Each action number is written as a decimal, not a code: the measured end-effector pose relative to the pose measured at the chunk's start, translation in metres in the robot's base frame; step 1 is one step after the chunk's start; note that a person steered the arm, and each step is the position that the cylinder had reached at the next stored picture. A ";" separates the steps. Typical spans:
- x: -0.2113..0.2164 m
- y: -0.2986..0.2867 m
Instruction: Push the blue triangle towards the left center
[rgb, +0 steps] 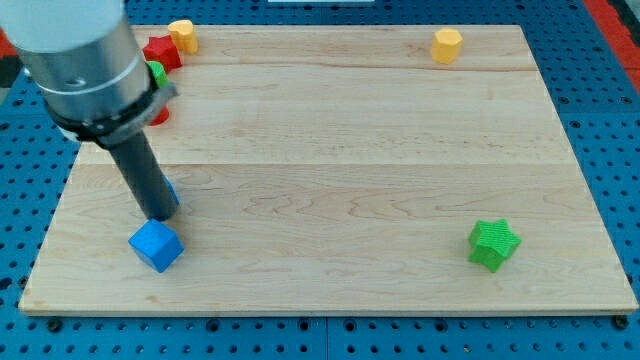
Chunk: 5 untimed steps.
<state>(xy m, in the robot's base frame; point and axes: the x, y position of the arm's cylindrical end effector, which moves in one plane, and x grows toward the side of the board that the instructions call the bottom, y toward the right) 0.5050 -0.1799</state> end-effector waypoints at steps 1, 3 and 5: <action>-0.029 -0.006; -0.055 -0.017; -0.072 -0.011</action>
